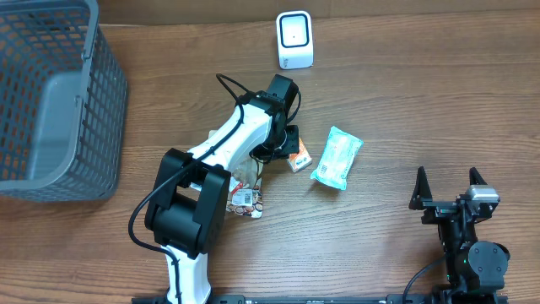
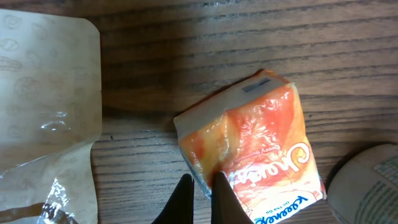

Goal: Scan the item barcode

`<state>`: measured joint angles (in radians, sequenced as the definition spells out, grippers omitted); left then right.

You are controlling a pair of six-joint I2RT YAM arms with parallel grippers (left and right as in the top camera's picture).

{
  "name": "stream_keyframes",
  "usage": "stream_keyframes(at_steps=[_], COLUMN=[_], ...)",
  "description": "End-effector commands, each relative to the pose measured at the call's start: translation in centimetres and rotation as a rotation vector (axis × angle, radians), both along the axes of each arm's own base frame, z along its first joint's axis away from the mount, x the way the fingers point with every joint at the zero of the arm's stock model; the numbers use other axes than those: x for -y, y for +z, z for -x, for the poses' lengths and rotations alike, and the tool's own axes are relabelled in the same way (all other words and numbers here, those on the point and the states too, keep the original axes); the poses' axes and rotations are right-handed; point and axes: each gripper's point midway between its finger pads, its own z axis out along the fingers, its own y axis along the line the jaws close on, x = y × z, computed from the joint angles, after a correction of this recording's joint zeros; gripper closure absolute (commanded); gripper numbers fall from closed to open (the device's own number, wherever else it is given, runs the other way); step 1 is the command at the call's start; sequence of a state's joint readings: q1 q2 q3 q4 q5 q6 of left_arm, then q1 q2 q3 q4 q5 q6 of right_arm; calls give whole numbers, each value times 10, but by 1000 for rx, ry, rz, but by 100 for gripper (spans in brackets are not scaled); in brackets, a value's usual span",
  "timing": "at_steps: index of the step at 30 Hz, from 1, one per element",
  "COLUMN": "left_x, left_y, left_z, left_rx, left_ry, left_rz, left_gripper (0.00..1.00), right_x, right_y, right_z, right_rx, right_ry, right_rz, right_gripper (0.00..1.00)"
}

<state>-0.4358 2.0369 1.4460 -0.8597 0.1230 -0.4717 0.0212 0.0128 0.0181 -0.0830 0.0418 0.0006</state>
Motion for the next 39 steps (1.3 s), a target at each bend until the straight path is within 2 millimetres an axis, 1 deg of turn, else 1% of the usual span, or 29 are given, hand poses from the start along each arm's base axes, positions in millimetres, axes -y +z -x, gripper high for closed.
stream_keyframes(at_steps=[1,6,13,20,26,28,32,34,39], left_x=[0,-2,-9,-10,-18,-17,-18,-20,-11], left_y=[-7,-6,-8,-11,-18,-15,-2,0,3], left_z=[4,3,1,4,9,6,-3,-5,-4], left_rx=[-35,-50,-38,-46,-52,-47,-18,-20,-38], left_ry=[21,38,45,41,45,48,63,85,84], left_rz=[22,56,19,5,-28,-17,3,12,79], left_gripper=[96,96,96,96,96,96,96,96,96], right_x=[2,2,2,2,2,2,2,2,2], right_y=[-2,-2,-2,-2,-2,-2,-2,-2,-2], right_z=[0,0,0,0,0,0,0,0,0], right_rx=[4,4,4,4,4,4,4,5,4], right_ry=[-12,-12,-12,-12,-12,-12,-12,-12,-12], right_rz=[-3,-3,-3,-3,-3,-3,-3,-3,-3], right_gripper=[0,0,0,0,0,0,0,0,0])
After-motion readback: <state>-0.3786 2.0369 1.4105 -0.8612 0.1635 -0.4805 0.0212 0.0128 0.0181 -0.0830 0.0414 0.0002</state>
